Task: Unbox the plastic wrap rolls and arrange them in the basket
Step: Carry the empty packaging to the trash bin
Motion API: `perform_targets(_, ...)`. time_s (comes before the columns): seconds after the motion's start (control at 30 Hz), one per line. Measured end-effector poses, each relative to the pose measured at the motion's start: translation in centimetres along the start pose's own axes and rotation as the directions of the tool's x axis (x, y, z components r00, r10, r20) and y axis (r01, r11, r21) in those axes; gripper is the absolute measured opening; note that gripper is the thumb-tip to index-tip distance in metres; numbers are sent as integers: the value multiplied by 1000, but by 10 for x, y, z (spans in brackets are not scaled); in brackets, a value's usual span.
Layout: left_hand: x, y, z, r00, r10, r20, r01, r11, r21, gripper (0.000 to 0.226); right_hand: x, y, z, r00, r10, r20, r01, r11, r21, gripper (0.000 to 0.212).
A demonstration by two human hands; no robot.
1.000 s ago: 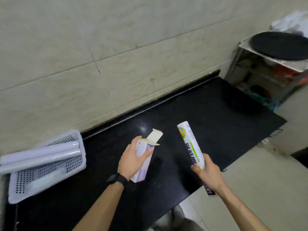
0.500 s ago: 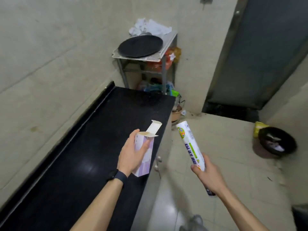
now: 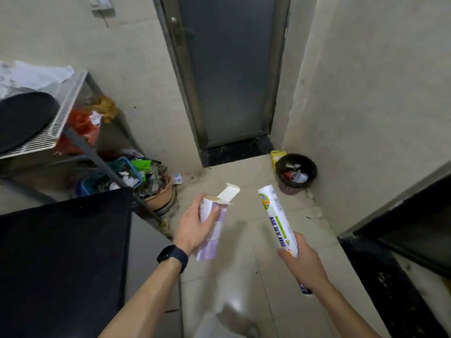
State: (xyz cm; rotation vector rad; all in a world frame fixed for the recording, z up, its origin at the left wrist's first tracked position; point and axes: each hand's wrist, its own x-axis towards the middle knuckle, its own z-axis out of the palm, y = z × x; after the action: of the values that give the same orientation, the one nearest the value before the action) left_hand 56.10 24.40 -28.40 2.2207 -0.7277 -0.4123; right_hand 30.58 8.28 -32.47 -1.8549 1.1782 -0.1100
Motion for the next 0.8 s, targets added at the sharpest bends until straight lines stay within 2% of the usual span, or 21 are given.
perform_targets(0.27,128,14,77,973,24,229,-44,995,84,68,93,10,-30,985,151,-89,-149,988,32,30)
perform_targets(0.5,270,43,134,910,17,414,-77,989,130,72,194,-11,-64,941,282,-187,-278,959,46,32)
perform_targets(0.63,336,73,160,886,10,464,-60,994,93,69,240,-15,-81,919,339,-199,-330,941,80,37)
perform_targets(0.8,407,106,204,870,-12,493,-5,999,32,58,308,-7,-97,895,423,-139,-411,905,112,43)
